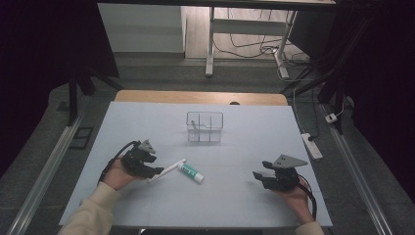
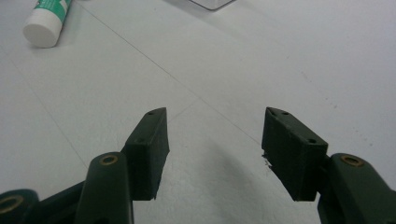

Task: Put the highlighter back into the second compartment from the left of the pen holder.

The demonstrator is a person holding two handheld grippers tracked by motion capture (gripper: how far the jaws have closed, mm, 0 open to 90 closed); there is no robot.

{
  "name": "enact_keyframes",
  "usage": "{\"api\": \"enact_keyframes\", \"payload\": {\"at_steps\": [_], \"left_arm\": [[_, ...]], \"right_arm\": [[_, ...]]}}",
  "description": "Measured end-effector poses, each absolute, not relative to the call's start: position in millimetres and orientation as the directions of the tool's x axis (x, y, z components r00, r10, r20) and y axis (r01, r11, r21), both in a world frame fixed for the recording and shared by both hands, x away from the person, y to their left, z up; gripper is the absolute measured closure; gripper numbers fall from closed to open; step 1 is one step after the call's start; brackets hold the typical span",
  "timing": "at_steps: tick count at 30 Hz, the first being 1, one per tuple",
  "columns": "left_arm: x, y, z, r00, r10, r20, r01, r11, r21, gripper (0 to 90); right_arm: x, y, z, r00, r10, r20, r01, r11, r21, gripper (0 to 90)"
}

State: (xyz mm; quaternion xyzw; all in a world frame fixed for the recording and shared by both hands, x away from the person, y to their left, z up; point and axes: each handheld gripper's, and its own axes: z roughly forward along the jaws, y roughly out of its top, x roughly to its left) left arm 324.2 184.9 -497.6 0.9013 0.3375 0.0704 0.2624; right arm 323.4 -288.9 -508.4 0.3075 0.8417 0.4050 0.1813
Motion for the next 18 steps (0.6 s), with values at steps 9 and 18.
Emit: {"api": "enact_keyframes", "payload": {"at_steps": [9, 18], "left_arm": [[322.9, 175.9, -505.7, 0.775, 0.631, -0.034, 0.568, -0.672, 0.475, 43.4], [326.8, 170.2, -515.8, 0.775, 0.632, -0.017, 0.578, -0.697, 0.425, 48.6]], "right_arm": [[323.2, -289.2, -508.0, -0.745, 0.665, -0.060, 0.370, 0.486, 0.792, 40.4], [323.0, -289.9, -507.2, -0.743, 0.666, -0.066, 0.369, 0.490, 0.789, 40.4]]}}
